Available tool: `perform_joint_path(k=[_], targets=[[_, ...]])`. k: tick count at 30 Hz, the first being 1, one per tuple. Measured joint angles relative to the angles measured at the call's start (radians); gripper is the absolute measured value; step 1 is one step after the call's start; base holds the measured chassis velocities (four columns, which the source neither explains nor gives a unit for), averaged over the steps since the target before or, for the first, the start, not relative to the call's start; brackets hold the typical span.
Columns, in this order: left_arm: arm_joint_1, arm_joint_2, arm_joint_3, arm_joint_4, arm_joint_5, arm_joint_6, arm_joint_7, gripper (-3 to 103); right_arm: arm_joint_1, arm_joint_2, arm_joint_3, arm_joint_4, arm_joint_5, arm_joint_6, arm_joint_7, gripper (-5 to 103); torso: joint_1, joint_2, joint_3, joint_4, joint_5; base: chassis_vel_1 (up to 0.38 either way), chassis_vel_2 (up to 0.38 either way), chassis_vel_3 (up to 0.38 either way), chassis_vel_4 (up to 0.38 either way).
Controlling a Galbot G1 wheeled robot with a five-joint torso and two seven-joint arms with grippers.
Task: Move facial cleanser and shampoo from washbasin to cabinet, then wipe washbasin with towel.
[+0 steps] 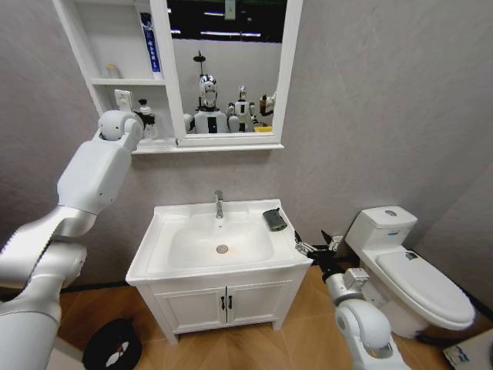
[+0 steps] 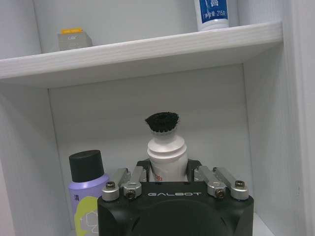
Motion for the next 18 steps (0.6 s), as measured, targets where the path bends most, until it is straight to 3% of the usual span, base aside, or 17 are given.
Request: perform_joint_path(k=[13, 18], targets=[[0.006, 0.004, 0.0, -0.003, -0.002, 0.003, -0.013, 34, 0.006, -0.001, -0.003, -0.002, 0.001, 0.0, -0.002, 100, 0.0, 0.0, 0.0, 0.0001, 0.0, 0.0, 0.0, 0.0, 0.0], [0.006, 0.0, 0.0, -0.003, -0.002, 0.007, -0.018, 52, 0.008, -0.001, -0.006, -0.002, 0.0, 0.0, -0.002, 100, 0.0, 0.0, 0.0, 0.0, 0.0, 0.0, 0.0, 0.0, 0.0]])
